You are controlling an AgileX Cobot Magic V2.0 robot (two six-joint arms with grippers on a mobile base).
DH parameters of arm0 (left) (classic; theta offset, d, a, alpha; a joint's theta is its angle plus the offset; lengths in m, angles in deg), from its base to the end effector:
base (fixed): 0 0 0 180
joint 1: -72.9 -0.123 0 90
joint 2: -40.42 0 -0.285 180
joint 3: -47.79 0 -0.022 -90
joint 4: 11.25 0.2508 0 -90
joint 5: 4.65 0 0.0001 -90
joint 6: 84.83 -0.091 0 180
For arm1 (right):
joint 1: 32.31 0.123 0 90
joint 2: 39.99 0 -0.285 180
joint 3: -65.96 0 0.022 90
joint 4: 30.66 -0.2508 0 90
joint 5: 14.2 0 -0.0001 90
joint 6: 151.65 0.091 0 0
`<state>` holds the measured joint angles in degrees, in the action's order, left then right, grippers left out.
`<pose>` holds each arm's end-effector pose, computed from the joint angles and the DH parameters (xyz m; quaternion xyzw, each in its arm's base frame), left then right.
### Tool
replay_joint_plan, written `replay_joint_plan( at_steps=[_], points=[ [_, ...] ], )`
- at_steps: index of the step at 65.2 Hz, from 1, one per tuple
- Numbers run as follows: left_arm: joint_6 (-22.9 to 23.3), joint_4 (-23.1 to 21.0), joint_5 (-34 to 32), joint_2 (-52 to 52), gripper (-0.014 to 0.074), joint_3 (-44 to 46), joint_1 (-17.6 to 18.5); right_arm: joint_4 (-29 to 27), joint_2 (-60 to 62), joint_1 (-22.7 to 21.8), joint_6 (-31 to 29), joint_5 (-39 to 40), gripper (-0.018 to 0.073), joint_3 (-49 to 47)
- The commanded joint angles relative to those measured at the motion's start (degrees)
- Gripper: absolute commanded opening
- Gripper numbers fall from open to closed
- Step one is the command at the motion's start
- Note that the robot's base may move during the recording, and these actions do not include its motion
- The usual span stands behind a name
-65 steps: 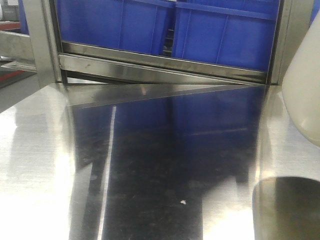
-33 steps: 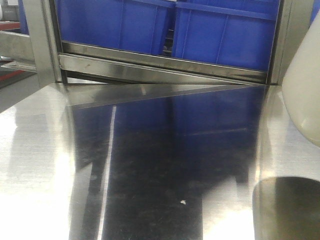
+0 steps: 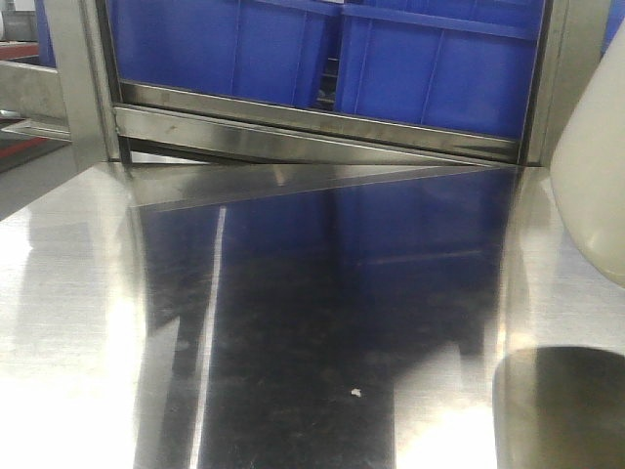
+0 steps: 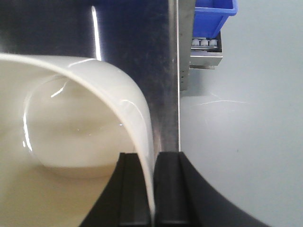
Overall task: Move white bin to right shelf second layer
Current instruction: 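Lift the white bin off the table with the right gripper, then drive the base away from the table holding the bin in the right gripper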
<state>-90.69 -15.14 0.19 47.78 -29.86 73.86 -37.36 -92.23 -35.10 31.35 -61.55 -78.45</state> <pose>0.0563 -0.0015 0.2034 0.0202 0.7058 0.0043 0.7081 0.1395 0.0010 0.3156 0.0668 0.9207 0.0555 0.3805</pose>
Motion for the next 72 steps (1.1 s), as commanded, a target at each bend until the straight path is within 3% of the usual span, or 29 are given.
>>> replay_joint_plan(
  at_steps=[1,72],
  points=[
    [0.15,-0.35,-4.83,-0.75,0.0085,-2.11,0.01,-0.78,0.57,-0.31,-0.34,4.01,0.0053,-1.61],
    [0.15,-0.35,-4.83,-0.75,0.0085,-2.11,0.01,-0.78,0.57,-0.31,-0.34,4.01,0.0053,-1.61]
  ],
)
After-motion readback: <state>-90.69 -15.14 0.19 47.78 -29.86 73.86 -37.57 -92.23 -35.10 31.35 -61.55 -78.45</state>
